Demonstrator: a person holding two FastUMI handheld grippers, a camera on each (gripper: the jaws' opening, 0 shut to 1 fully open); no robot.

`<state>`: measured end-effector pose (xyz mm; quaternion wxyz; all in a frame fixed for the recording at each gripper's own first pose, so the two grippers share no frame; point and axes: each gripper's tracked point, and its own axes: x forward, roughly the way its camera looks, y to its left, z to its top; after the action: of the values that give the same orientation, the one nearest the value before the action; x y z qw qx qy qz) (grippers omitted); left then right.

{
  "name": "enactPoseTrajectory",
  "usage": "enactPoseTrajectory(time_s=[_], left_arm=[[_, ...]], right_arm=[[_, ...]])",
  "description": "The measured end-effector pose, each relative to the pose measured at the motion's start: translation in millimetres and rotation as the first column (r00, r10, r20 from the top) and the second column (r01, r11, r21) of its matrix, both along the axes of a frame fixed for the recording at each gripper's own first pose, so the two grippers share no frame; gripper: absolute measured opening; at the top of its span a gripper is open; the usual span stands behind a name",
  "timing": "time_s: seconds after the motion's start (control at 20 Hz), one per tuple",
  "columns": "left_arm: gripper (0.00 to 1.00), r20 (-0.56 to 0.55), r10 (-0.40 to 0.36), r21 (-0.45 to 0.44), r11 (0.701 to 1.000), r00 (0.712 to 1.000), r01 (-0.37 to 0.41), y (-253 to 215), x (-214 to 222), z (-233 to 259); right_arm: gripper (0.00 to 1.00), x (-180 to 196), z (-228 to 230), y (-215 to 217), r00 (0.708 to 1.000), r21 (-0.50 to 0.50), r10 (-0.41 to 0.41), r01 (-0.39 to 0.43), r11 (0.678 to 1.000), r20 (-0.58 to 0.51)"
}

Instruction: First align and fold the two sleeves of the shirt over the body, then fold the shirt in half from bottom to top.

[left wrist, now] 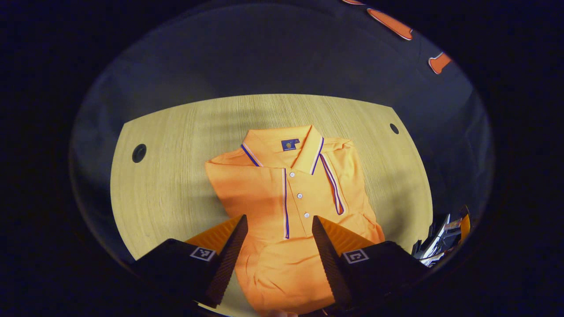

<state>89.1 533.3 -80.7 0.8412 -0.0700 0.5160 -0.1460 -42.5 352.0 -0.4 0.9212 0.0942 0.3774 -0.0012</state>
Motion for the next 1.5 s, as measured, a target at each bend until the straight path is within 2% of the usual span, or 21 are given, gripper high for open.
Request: enactPoseTrajectory(time_s=[0.15, 0.3, 0.4, 0.55, 0.8, 0.9, 1.0, 1.1, 1.25, 1.4, 1.5], left_arm=[[0.91, 0.107, 0.051, 0.032, 0.998, 0.993, -0.055, 10, -18, 27], [0.93, 0.207, 0.146, 0.03, 0.987, 0.967, -0.155, 22, -38, 49], [0.98, 0.273, 0.207, 0.023, 0.975, 0.94, -0.221, 31, -52, 63], [0.98, 0.345, 0.276, 0.006, 0.955, 0.897, -0.296, 43, -78, 83], [0.98, 0.48, 0.298, -0.008, 0.942, 0.825, -0.336, 53, -122, 121], [0.98, 0.544, 0.295, -0.02, 0.941, 0.786, -0.339, 61, -142, 147], [0.98, 0.619, 0.283, -0.033, 0.941, 0.732, -0.335, 67, -164, 170], [0.97, 0.696, 0.269, -0.042, 0.941, 0.666, -0.336, 69, -186, 196], [0.97, 0.771, 0.244, -0.049, 0.944, 0.589, -0.327, 70, -224, 223], [0.96, 0.822, 0.244, -0.058, 0.935, 0.514, -0.351, 72, -260, 243], [0.96, 0.865, 0.244, -0.083, 0.931, 0.439, -0.355, 74, -287, 260]], right_arm=[[0.99, 13, 9, 5, 0.998, -0.015, 0.043, -0.042, 0.999, 0.051], [0.99, 22, 15, 12, 0.991, -0.03, 0.093, -0.09, 0.995, 0.094], [0.99, 25, 19, 17, 0.984, -0.042, 0.128, -0.124, 0.991, 0.12], [0.99, 20, 27, 27, 0.974, -0.053, 0.176, -0.17, 0.984, 0.142], [0.98, 7, 55, 41, 0.958, -0.111, 0.191, -0.171, 0.979, 0.213], [0.98, -2, 71, 47, 0.949, -0.136, 0.184, -0.153, 0.979, 0.258], [0.98, -10, 87, 54, 0.934, -0.157, 0.186, -0.144, 0.977, 0.303], [0.98, -18, 99, 62, 0.921, -0.182, 0.191, -0.135, 0.974, 0.338], [0.98, -41, 116, 74, 0.906, -0.184, 0.19, -0.128, 0.975, 0.377], [0.98, -62, 131, 82, 0.889, -0.192, 0.193, -0.122, 0.974, 0.414], [0.98, -76, 141, 82, 0.873, -0.202, 0.191, -0.11, 0.973, 0.449]])
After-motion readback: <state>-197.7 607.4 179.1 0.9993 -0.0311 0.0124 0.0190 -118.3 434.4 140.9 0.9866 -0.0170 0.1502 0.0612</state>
